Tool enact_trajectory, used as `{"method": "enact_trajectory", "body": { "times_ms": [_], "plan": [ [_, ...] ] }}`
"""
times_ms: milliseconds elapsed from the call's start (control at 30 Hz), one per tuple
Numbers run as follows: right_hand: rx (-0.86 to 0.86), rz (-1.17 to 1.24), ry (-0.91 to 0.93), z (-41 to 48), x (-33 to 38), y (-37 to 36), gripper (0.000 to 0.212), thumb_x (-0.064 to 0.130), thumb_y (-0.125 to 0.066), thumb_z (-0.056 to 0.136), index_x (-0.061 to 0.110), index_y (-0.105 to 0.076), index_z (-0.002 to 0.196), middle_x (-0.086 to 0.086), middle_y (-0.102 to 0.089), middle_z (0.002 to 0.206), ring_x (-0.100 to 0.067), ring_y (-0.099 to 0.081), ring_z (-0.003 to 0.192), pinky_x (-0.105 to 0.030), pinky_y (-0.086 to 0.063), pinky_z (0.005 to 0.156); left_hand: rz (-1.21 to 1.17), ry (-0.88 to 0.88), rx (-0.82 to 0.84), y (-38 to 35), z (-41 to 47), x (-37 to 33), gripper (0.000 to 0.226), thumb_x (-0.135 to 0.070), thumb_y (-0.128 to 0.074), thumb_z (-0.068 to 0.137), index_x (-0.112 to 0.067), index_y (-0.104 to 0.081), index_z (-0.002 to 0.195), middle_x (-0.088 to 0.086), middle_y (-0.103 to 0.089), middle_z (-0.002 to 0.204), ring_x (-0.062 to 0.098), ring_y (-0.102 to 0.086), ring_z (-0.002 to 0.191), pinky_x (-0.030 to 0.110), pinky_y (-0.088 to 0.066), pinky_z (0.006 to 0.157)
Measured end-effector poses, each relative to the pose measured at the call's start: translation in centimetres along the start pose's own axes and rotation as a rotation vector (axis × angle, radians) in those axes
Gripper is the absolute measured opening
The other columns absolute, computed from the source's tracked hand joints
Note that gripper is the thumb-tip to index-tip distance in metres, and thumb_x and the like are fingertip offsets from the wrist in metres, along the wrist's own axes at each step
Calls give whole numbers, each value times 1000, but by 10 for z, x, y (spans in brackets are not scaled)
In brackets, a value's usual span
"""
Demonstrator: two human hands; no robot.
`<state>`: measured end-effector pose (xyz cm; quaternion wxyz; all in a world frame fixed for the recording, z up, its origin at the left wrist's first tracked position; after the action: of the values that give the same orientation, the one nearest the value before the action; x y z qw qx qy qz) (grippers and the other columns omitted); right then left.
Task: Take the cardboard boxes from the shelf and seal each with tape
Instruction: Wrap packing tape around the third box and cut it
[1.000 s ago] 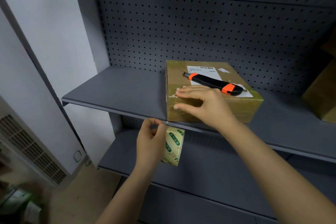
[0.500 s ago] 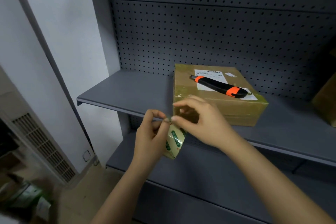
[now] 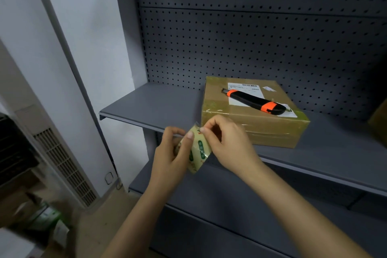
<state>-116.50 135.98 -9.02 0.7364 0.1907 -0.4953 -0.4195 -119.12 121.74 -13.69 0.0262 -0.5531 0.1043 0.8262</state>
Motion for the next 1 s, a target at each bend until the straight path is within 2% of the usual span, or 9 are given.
{"method": "enact_trajectory", "body": {
  "times_ms": [133,333,467,600,767,800,867,933,1000],
  "plan": [
    [-53,-1,32,1,0,-4,14,28,-56,97,19,-57,86,11,-56,83,1,-51,75,-11,-37,61,63,-60,-8,7,5,2,37,-41,-56,93,-7,-59,79,6,-63,67,21,-60,59,23,-44,49],
    [-134,20,83,6,23,2,15,24,-56,99,15,-57,87,8,-57,80,-2,-51,72,-13,-39,62,411,-185,-80,30,31,-4,45,-59,-56,90,-19,-58,70,-5,-59,57,8,-58,55,30,-46,49],
    [-217,85,-62,25,29,17,14,27,-61,95,17,-63,86,8,-63,77,-5,-57,72,-22,-47,65,383,-254,-41,39,63,-14,49,-57,-58,89,-16,-54,63,-5,-56,53,7,-56,54,20,-38,48],
    [-261,175,-256,46,28,24,12,27,-63,94,22,-62,82,4,-65,81,-12,-62,77,-30,-54,74,160,-179,116,39,102,-12,52,-49,-58,94,-4,-54,68,9,-61,61,14,-57,55,32,-42,51],
    [-322,85,-407,50,27,8,12,27,-63,94,16,-65,88,0,-66,83,-18,-64,78,-39,-56,78,397,-367,273,29,134,-17,48,-52,-57,92,-13,-56,65,1,-58,55,20,-56,55,35,-36,45],
    [-364,69,-451,46,26,15,12,27,-62,95,18,-64,87,0,-67,84,-19,-65,79,-38,-56,77,506,-404,298,28,140,-14,50,-55,-54,92,-15,-52,62,0,-54,54,21,-53,56,32,-31,45],
    [-597,-19,-554,31,18,58,15,28,-59,97,25,-61,82,2,-66,83,-21,-66,82,-40,-56,78,685,-407,298,41,160,3,51,-59,-50,93,-19,-46,61,0,-51,57,23,-52,61,29,-28,48],
    [-806,5,-598,8,21,110,18,30,-57,98,27,-60,80,1,-65,79,-18,-65,77,-44,-57,84,691,-354,251,66,185,20,50,-57,-49,94,-18,-50,62,2,-53,58,26,-55,64,29,-29,49],
    [-817,65,-568,4,28,129,18,29,-59,98,21,-64,83,0,-64,75,-12,-62,68,-37,-59,79,634,-359,249,78,200,24,53,-53,-50,95,-12,-52,61,4,-53,54,26,-54,59,28,-28,48]
  ]
}}
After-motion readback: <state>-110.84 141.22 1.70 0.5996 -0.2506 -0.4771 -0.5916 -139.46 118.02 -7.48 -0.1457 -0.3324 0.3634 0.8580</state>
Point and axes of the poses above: each hand's wrist, its own z-axis towards the middle knuckle, its own y-axis out of the back of the hand, x = y × z, the point moved 8 cm from there along z, towards the middle knuckle
